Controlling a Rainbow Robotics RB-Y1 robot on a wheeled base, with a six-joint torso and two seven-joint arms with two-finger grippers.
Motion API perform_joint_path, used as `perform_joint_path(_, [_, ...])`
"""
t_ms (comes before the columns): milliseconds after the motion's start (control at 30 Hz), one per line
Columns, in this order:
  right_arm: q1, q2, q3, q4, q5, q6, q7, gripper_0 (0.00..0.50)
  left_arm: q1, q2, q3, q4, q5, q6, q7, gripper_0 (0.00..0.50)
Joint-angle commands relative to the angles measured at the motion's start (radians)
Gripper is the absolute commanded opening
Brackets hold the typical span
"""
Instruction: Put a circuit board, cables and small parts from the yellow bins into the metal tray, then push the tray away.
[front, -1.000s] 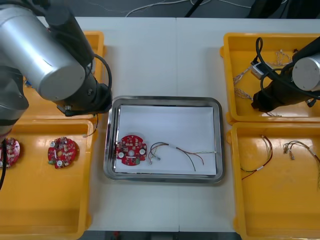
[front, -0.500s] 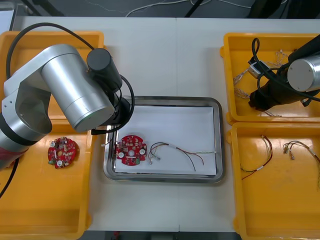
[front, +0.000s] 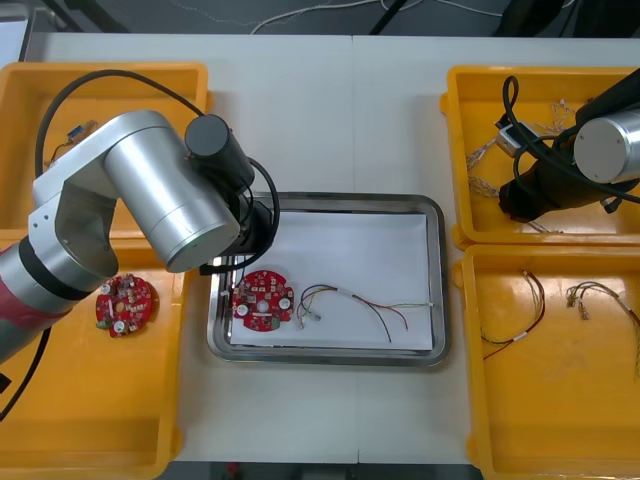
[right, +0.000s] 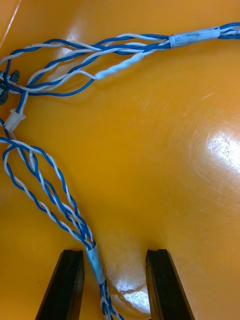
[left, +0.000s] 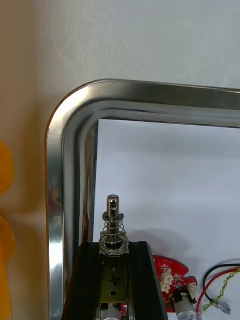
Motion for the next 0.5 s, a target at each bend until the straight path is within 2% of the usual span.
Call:
perform_joint_path(33, [-0.025,0.003,0.026,0.008,0.005,0.019,-0.04,0.252,-0.035,-0.07,-0.009,0.046,-0.014,0.052,0.018,0.0])
perform_joint_path(100, [-0.025,0.003,0.026,0.008,0.005,0.027,-0.04,0.14,-0.052,-0.086,-0.009,0.069,-0.014,0.069,0.02,0.0])
perform_joint_path(133, [-0.025,0.003,0.026,0.008,0.005,0.027,-0.04,0.14,-0.052,-0.086,-0.009,0.069,-0.014,0.069,0.02,0.0])
perform_joint_path(167, [-0.025,0.003,0.026,0.008,0.005,0.033,-0.04,0.106,-0.06,-0.096,-0.008,0.08,-0.016,0.074,0.018,0.0])
perform_joint_path(233, [-0.025,0.002,0.026,0.008,0.005,0.039,-0.04,0.102,-0.064,-0.102,-0.006,0.087,-0.016,0.074,0.018,0.0])
perform_joint_path(300, [-0.025,0.0,0.026,0.008,0.005,0.046,-0.04,0.037,-0.072,-0.109,-0.006,0.094,-0.016,0.08,0.014,0.0])
perform_joint_path(367, [-0.025,-0.001,0.026,0.008,0.005,0.046,-0.04,0.029,-0.078,-0.117,-0.006,0.101,-0.016,0.088,0.012,0.0])
perform_joint_path(400, [-0.025,-0.003,0.026,0.008,0.005,0.047,-0.04,0.008,-0.08,-0.12,-0.006,0.103,-0.016,0.089,0.012,0.0])
perform_joint_path(500, [-0.025,-0.006,0.026,0.008,0.005,0.046,-0.04,0.0,-0.09,-0.136,-0.006,0.121,-0.025,0.1,0.005,0.0])
